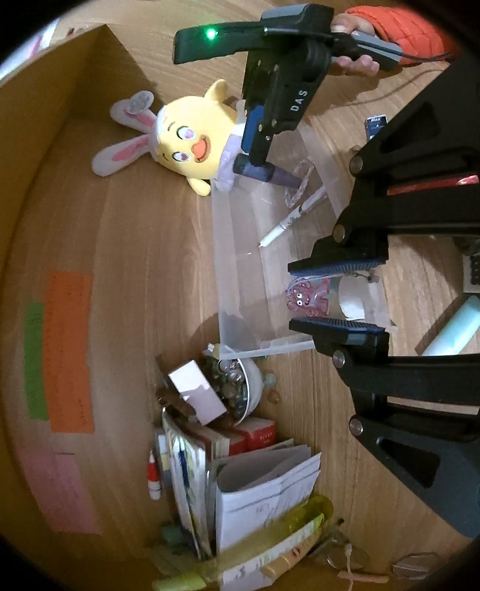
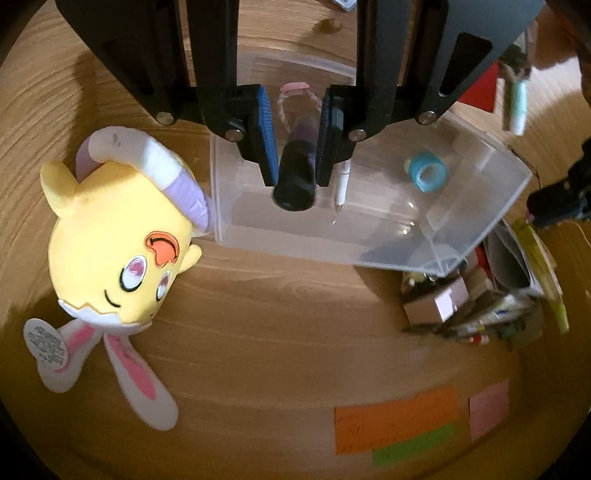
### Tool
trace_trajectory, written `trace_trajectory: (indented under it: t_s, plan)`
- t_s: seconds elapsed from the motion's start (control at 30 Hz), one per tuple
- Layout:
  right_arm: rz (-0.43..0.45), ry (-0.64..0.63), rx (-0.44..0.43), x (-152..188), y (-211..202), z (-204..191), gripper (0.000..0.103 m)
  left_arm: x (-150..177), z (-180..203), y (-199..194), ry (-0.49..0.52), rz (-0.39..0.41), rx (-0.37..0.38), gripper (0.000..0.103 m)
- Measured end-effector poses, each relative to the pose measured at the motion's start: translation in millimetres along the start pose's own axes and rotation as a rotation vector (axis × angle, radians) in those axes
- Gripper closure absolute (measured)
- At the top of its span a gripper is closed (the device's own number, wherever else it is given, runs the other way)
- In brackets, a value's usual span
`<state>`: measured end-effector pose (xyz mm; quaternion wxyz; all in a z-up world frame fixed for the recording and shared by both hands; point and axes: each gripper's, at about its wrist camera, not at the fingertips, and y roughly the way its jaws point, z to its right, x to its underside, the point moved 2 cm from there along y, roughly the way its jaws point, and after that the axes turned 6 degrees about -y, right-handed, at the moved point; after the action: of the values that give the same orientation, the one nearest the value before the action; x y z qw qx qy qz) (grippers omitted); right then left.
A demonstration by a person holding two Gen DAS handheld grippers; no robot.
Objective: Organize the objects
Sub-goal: 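Carry the pink keychain and black lipstick over the clear box, then open both tools to drop the keychain and lipstick into the box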
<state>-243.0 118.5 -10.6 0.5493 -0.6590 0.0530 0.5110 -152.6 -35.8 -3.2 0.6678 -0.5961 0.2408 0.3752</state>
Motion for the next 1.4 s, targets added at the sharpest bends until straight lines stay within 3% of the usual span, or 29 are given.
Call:
trace_trajectory:
  t_s: [0.33,0.53,0.77,0.87,0.93,1.13,1.23,1.4]
  plan:
    - [-0.03,-0.011,-0.035,5,13,-6,0.084,4,-2,40,-0.004,-0.094,0.021,0.081]
    - [-0.032,0.003,-0.049,4,9,-3,0.084,5,-3,41,-0.008,-0.098,0.027,0.081]
    - [-0.008,0.002,-0.049,3,-8,-6,0.067,2,-1,34,-0.002,-0.105,0.038,0.08]
    - [0.01,0.001,-0.042,5,-20,-6,0.057,1,-1,22,-0.001,-0.084,0.039,0.065]
    - [0.02,0.005,-0.04,8,-29,-5,0.053,1,0,11,0.001,-0.058,0.032,0.048]
    - [0.056,0.023,-0.031,19,-54,-3,0.029,9,-2,-15,0.023,-0.023,-0.009,0.025]
    - [0.056,0.032,-0.031,26,-61,-2,0.027,15,-5,-22,0.017,-0.027,-0.017,0.016]
    - [0.052,0.034,-0.007,41,-70,-3,0.021,27,-14,-27,-0.003,-0.056,-0.03,0.013]
